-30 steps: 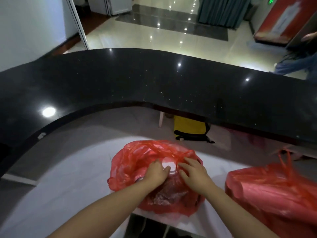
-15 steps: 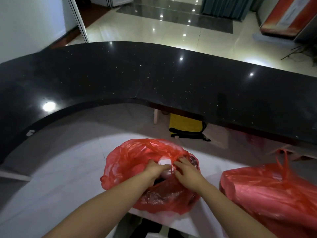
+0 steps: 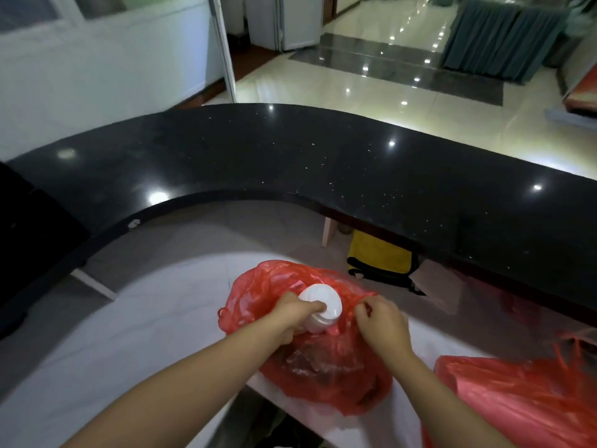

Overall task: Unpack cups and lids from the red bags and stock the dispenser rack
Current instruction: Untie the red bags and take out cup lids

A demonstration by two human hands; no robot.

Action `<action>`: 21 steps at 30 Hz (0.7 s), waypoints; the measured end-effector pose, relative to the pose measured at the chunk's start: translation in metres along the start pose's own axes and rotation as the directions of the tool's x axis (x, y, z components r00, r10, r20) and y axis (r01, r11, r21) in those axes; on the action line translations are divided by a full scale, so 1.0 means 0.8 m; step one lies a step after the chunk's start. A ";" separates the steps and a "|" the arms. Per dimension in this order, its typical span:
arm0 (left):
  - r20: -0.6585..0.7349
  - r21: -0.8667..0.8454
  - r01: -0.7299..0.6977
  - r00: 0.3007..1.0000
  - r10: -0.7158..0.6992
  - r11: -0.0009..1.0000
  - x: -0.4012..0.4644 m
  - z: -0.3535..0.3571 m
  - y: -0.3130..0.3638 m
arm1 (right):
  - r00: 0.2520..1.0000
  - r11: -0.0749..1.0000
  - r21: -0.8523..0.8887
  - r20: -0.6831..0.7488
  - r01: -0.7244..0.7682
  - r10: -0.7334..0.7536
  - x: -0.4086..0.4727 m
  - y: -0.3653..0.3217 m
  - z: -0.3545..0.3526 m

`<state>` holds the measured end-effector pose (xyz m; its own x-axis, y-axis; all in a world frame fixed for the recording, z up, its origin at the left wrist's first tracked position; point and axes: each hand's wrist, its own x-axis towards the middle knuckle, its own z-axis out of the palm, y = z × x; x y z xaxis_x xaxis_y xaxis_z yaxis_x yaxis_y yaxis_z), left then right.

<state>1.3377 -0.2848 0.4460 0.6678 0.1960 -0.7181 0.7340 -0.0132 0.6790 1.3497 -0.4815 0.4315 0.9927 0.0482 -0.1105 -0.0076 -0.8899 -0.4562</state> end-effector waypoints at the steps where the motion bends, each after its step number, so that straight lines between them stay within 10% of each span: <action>1: 0.010 -0.055 -0.006 1.000 0.006 0.998 -0.013 -0.006 0.004 | 0.999 0.996 0.082 -0.024 0.026 -0.024 -0.002 -0.010 -0.007; 7: -0.048 -0.336 -0.191 0.981 0.186 0.922 -0.101 -0.034 -0.007 | 0.964 0.859 0.504 0.176 0.084 -0.198 -0.019 -0.069 -0.031; 12: -0.131 -0.546 -0.230 0.973 0.189 0.805 -0.164 -0.074 -0.065 | 0.793 0.570 0.780 0.509 -0.259 -0.336 -0.046 -0.106 -0.007; 21: -0.466 -0.431 -0.400 0.866 0.179 0.809 -0.248 -0.180 -0.209 | 0.538 0.714 0.674 0.680 -0.192 -0.498 -0.154 -0.228 0.071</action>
<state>1.0647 -0.1804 0.4971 0.6524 0.6246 -0.4292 0.2735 0.3341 0.9020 1.2216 -0.2993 0.4786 0.4556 0.7777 -0.4331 -0.2766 -0.3388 -0.8993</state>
